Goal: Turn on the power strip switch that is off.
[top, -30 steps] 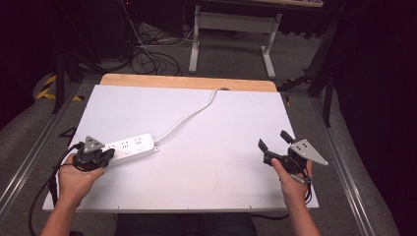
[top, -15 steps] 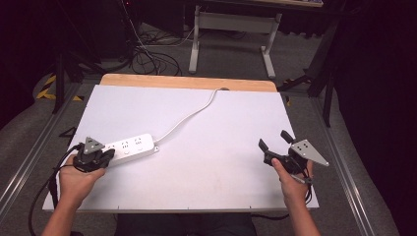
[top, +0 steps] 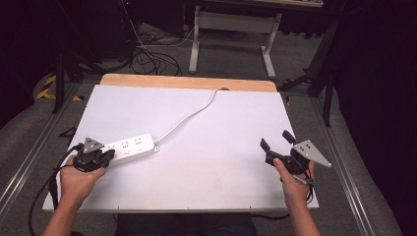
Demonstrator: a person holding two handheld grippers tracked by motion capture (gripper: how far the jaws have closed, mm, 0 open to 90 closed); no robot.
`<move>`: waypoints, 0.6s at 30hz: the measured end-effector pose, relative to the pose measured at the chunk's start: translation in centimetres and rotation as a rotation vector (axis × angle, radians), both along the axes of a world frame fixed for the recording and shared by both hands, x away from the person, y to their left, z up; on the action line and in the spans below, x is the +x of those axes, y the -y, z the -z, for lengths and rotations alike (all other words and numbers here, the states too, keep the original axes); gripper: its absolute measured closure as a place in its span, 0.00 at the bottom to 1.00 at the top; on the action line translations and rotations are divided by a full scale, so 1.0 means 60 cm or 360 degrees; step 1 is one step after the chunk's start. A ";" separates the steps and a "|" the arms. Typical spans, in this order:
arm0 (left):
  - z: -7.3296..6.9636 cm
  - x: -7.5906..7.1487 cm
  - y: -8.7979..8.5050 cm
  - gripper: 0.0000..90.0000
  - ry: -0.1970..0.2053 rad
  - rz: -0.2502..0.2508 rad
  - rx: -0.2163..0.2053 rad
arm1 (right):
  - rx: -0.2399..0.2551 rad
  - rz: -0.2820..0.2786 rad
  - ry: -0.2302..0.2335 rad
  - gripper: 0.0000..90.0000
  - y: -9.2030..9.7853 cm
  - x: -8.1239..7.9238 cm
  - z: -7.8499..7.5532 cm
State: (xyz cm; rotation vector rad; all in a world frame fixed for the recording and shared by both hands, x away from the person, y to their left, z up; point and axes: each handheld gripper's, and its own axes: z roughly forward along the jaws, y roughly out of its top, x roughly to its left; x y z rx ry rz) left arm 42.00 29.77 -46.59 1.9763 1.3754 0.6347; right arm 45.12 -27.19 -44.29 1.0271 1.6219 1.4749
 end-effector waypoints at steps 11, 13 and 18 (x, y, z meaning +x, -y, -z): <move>0.001 0.000 0.000 1.00 -0.0001 -0.0008 -0.0005 | 0.0003 -0.0002 -0.0001 0.12 0.000 0.000 0.000; 0.001 0.000 0.002 1.00 -0.0009 -0.0013 0.0001 | 0.0007 0.0002 -0.0002 0.12 0.001 0.000 0.000; 0.001 0.000 0.002 1.00 -0.0011 -0.0016 -0.0001 | 0.0005 0.0002 0.0004 0.12 0.000 -0.001 -0.001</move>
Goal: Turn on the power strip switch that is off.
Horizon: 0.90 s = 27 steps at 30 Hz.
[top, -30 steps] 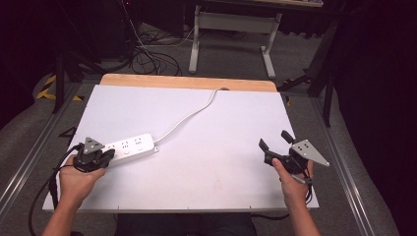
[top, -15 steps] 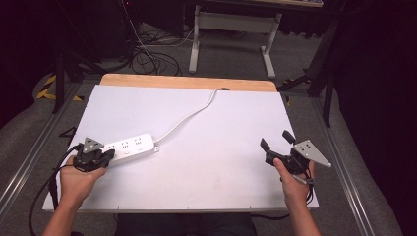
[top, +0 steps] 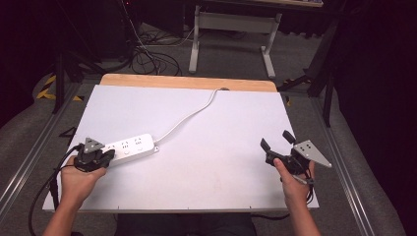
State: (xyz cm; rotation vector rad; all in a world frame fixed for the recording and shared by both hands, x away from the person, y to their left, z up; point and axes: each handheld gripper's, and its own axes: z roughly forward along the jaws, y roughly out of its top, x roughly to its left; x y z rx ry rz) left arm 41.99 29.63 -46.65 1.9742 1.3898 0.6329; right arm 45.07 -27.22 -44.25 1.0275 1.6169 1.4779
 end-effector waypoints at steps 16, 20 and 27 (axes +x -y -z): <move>-0.002 0.002 0.002 1.00 -0.0029 -0.0019 0.0014 | 0.0002 -0.0003 0.0000 0.12 -0.001 -0.001 -0.001; -0.001 0.002 0.002 1.00 -0.0025 -0.0016 0.0012 | -0.0003 -0.0005 0.0003 0.12 -0.001 -0.001 -0.001; -0.001 0.002 0.001 1.00 -0.0024 -0.0012 0.0001 | -0.0005 -0.0002 0.0002 0.12 0.000 -0.001 0.000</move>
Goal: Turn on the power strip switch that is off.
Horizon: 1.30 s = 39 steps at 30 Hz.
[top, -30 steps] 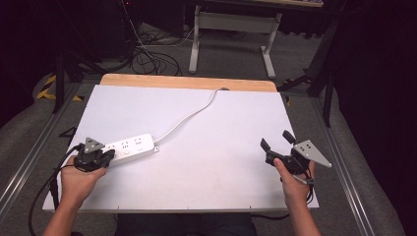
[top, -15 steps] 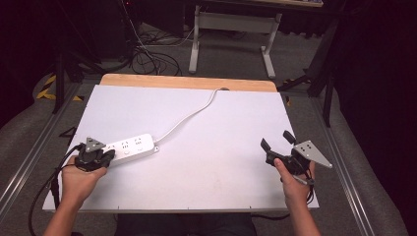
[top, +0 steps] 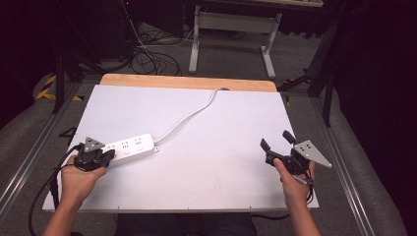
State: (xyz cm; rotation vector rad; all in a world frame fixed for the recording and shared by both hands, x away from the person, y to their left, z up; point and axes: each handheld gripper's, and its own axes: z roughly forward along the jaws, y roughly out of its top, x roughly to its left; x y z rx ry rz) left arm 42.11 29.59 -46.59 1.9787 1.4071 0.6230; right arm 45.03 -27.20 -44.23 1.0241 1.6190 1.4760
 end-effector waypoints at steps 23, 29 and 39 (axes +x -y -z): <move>-0.003 0.001 -0.001 0.99 0.0039 0.0031 -0.0050 | -0.0015 -0.0001 -0.0009 0.13 -0.002 0.003 0.001; -0.016 -0.009 -0.003 0.98 0.0126 0.0008 -0.0141 | -0.0019 -0.0001 -0.0009 0.13 -0.002 0.004 0.002; -0.040 -0.038 -0.009 0.93 0.0420 -0.0089 -0.0240 | -0.0018 -0.0002 -0.0010 0.13 -0.001 0.003 0.002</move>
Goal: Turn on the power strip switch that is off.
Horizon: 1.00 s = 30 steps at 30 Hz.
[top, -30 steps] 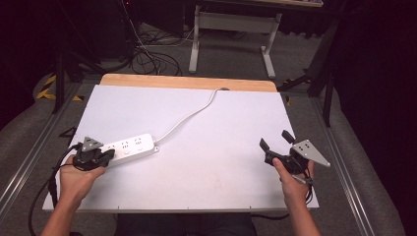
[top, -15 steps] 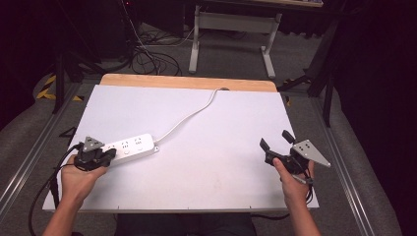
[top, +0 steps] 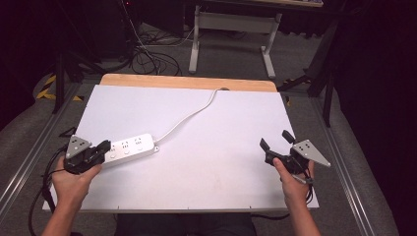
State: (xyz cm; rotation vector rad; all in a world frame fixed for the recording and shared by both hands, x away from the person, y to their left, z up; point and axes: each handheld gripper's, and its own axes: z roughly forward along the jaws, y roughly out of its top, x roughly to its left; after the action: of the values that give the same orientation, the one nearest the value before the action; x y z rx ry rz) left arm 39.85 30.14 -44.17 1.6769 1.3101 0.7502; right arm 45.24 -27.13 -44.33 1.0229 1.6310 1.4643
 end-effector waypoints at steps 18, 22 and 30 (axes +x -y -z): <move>-0.012 -0.020 -0.017 0.77 0.0190 -0.0175 -0.0020 | -0.0003 -0.0003 0.0000 0.13 -0.001 0.001 0.001; -0.013 -0.022 -0.018 0.73 0.0210 -0.0189 -0.0026 | -0.0006 0.0000 0.0000 0.13 0.000 0.001 0.001; -0.016 -0.025 -0.022 0.63 0.0263 -0.0251 -0.0029 | -0.0004 0.0000 -0.0008 0.13 -0.001 0.000 0.001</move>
State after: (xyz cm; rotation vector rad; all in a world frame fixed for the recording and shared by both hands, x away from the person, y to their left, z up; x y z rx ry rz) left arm 38.33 31.48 -43.19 1.4760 1.3382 0.9462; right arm 45.26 -27.07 -44.42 1.0257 1.6359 1.4602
